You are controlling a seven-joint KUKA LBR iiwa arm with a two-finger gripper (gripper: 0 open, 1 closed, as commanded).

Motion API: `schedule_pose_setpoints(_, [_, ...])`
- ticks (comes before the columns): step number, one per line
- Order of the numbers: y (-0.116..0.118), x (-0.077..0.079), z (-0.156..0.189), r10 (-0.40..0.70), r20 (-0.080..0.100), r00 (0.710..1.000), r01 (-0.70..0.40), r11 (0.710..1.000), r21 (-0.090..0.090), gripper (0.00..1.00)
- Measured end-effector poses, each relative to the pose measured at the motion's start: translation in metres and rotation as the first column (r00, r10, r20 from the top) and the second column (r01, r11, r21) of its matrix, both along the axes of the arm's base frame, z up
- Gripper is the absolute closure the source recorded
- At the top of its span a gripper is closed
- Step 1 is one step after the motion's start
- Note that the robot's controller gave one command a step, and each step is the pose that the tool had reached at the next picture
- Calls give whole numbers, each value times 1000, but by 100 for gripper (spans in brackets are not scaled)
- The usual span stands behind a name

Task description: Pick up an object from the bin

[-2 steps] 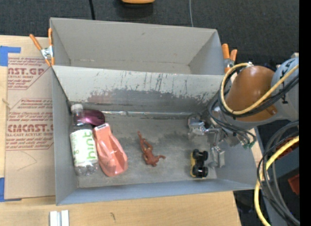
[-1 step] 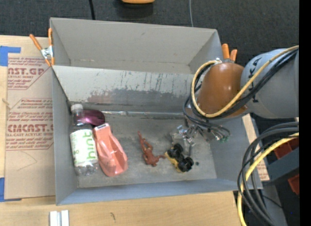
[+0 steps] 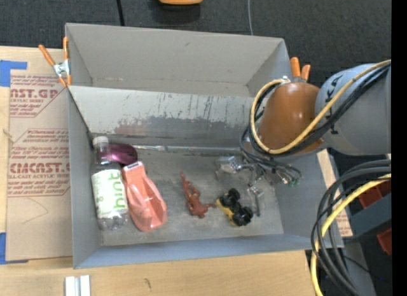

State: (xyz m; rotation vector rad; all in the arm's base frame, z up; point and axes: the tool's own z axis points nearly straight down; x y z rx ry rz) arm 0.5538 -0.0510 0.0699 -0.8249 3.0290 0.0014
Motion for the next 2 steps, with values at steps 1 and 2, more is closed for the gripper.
schedule_pose_setpoints(1, [0,0,0,0,0,1000,0,1000,0,0])
schedule_pose_setpoints(2, [4,-24,0,80,1,997,-80,997,-1,0])
